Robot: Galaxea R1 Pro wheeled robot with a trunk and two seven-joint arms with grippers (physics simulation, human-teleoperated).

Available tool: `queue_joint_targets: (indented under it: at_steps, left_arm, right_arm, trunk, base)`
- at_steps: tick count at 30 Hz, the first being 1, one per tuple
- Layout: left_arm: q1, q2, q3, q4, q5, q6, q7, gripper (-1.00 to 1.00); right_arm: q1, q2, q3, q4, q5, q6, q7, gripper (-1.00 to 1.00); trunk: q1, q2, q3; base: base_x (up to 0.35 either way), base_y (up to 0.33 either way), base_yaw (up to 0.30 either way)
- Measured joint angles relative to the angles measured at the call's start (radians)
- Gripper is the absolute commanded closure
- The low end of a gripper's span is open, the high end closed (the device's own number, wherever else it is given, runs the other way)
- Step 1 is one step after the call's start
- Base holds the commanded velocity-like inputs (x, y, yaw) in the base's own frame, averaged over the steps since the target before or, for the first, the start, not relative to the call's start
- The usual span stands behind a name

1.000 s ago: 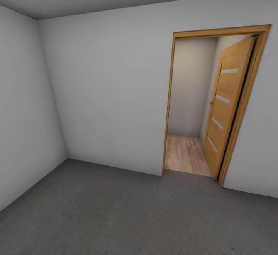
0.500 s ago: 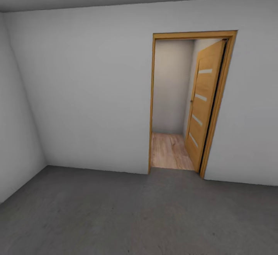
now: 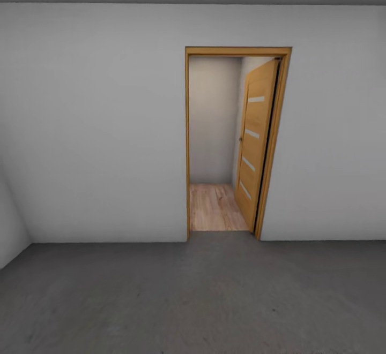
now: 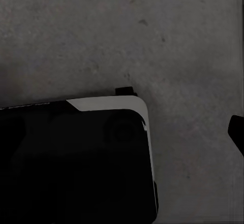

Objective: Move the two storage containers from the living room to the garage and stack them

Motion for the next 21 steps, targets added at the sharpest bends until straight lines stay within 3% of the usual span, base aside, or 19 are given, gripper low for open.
queue_joint_targets:
  at_steps: [21]
  left_arm:
    - [-0.001,-0.001,-0.001,0.0,-0.001,0.001,0.0,-1.0]
  right_arm:
    - [0.0,0.0,0.0,0.0,0.0,0.002,0.0,-1.0]
  trunk:
    - [0.0,0.0,0.0]
  base:
    - [0.0,0.0,-0.287]
